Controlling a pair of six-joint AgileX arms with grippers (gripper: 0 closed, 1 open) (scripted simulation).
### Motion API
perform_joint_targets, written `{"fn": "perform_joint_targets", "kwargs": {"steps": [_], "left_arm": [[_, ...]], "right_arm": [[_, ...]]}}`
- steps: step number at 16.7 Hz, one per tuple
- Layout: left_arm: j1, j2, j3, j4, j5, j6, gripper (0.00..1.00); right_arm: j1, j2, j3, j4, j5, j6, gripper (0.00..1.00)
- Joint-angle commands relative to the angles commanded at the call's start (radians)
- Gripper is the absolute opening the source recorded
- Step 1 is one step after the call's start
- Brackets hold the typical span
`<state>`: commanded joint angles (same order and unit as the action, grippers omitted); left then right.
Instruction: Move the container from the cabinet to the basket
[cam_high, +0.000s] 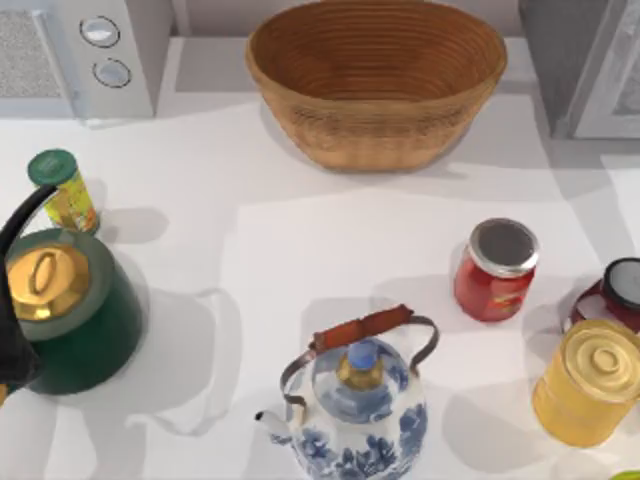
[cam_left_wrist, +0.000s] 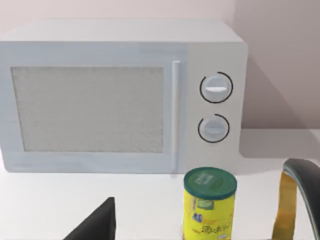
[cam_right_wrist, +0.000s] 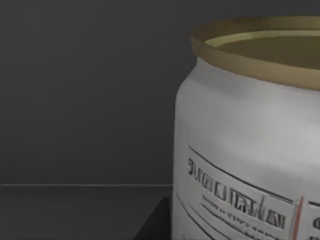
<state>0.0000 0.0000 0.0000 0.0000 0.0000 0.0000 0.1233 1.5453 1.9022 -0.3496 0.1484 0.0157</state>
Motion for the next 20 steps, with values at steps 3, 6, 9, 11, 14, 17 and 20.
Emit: {"fn": "perform_joint_targets", "kwargs": {"steps": [3,6,9,11,14,17,20], "left_arm": [[0.0,0.0,0.0,0.0,0.0,0.0,1.0],[0.0,0.0,0.0,0.0,0.0,0.0,1.0],[0.0,0.0,0.0,0.0,0.0,0.0,1.0],[0.0,0.0,0.0,0.0,0.0,0.0,1.0],[0.0,0.0,0.0,0.0,0.0,0.0,1.0],[0.0,0.0,0.0,0.0,0.0,0.0,1.0],[0.0,0.0,0.0,0.0,0.0,0.0,1.0]], "right_arm": [[0.0,0.0,0.0,0.0,0.0,0.0,0.25],[0.0,0.0,0.0,0.0,0.0,0.0,0.02],[0.0,0.0,0.0,0.0,0.0,0.0,0.0],[0.0,0.0,0.0,0.0,0.0,0.0,0.0],[0.0,0.0,0.0,0.0,0.0,0.0,0.0],[0.009,-0.01,0.005,-0.015,0.006,0.002,0.0],[0.053,-0.08,0.034,-0.112,0.047,0.003,0.0]]}}
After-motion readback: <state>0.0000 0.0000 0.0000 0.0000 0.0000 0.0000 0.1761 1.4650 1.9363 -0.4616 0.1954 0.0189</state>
